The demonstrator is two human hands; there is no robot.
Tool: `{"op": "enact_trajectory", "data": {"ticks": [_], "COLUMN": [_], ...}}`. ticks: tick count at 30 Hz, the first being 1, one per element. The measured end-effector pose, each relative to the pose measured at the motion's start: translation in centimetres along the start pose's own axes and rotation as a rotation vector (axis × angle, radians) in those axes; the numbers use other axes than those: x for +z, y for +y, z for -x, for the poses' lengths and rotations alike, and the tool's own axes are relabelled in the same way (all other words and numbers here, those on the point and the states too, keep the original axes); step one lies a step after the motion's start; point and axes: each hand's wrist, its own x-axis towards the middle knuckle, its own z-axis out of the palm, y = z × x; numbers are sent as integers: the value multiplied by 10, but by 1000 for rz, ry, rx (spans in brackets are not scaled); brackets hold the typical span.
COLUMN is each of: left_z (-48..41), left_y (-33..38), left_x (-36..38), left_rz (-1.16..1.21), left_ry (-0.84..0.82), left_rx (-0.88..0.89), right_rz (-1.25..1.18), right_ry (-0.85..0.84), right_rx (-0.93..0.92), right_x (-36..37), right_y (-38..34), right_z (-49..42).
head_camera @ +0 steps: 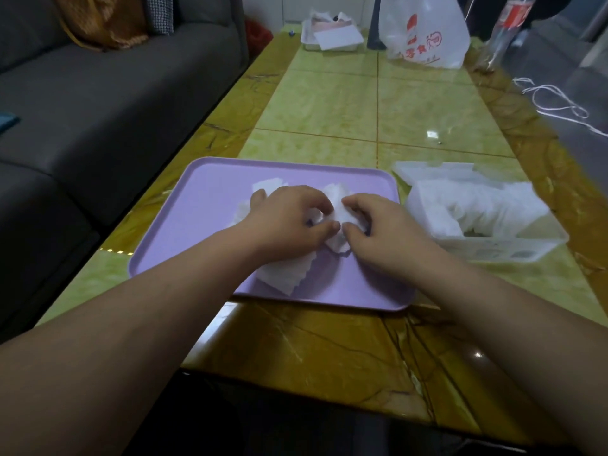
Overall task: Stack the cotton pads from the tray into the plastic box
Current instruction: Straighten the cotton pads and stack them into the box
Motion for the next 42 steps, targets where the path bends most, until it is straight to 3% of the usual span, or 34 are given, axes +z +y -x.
{"op": "enact_trajectory", "data": {"ticks": [10,16,22,29,34,39,42], "left_z": [3,10,-1,-5,-2,-3,-3], "left_y": [10,14,10,10,15,28,27], "left_x": [-5,-12,-5,11,12,17,16], "left_rz": [19,213,171,33,97,-51,30], "left_ry": [3,-10,175,83,129,88,71], "left_rx": [4,137,-25,-80,-73,-122,-126], "right_rz": [-229,-342,-343,-406,-482,-506,-525], "right_ry": [60,86,231,277,360,356,341], "right_rx": [74,70,177,218,232,291,319], "right_x": [-1,-7,-6,1,-1,-1,-4], "right_y": [-1,-1,4,3,-1,-5,-4], "right_z": [8,13,14,14,13,14,14]}}
